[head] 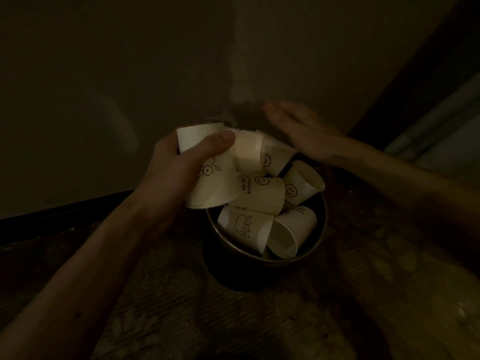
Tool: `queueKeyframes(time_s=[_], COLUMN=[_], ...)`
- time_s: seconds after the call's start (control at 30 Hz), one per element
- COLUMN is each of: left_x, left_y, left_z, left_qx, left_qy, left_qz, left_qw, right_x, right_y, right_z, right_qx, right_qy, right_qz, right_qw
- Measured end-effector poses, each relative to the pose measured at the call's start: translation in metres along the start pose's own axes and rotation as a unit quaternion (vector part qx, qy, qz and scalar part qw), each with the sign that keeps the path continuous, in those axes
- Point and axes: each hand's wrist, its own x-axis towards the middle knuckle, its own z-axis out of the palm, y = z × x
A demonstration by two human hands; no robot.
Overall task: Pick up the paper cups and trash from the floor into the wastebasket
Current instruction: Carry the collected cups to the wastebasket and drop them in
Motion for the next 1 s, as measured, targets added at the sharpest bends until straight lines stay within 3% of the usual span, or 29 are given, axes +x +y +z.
queueKeyframes(time_s=[0.07,0.13,0.33,0.5,0.63,0.8,1.0], left_x=[-0.003,-0.004,-0.012,-0.007,-0.003,-0.002,0.009], left_y=[-0.002,-0.006,-0.023,-0.019,-0.014,-0.016,-0.018], left_z=[0.009,0.021,0.057,0.043,0.028,0.024,0.024], left_qx=[0.001,0.006,0.041,-0.016,-0.056,-0.051,-0.011], left_qy=[-0.034,-0.062,-0.112,-0.071,-0.052,-0.031,0.013], left_qz=[0.001,0.001,0.010,-0.032,-0.033,-0.012,0.007], left_qw=[0.999,0.998,0.993,0.997,0.997,0.998,1.000], right_x=[-0.021,-0.041,-0.083,-0.115,-0.126,-0.129,-0.133], right_y=[-0.010,-0.007,0.027,0.048,0.069,0.079,0.070], right_z=[-0.003,-0.006,-0.019,-0.030,-0.016,0.004,-0.002], right_qx=[0.034,-0.017,-0.042,-0.071,-0.118,-0.153,-0.130], right_qy=[-0.038,-0.071,-0.063,-0.026,-0.044,0.026,0.043], right_qz=[-0.019,-0.042,-0.022,-0.033,-0.042,-0.047,-0.051], right_qw=[0.999,0.996,0.997,0.997,0.991,0.987,0.989])
